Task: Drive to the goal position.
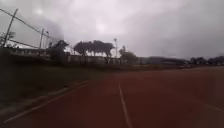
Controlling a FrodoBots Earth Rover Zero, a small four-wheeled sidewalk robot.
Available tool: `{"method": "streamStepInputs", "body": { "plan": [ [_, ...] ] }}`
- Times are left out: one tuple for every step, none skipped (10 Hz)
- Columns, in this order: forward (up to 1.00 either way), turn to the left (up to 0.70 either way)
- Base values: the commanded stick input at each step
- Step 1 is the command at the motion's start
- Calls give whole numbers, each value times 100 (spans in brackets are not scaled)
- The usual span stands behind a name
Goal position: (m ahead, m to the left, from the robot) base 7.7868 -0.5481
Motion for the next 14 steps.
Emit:
{"method": "streamStepInputs", "body": {
  "plan": [
    [50,0],
    [50,0],
    [50,0],
    [50,0],
    [50,0],
    [50,0],
    [50,0],
    [50,0],
    [50,0],
    [50,0],
    [50,0],
    [50,0],
    [50,0],
    [50,0]
  ]
}}
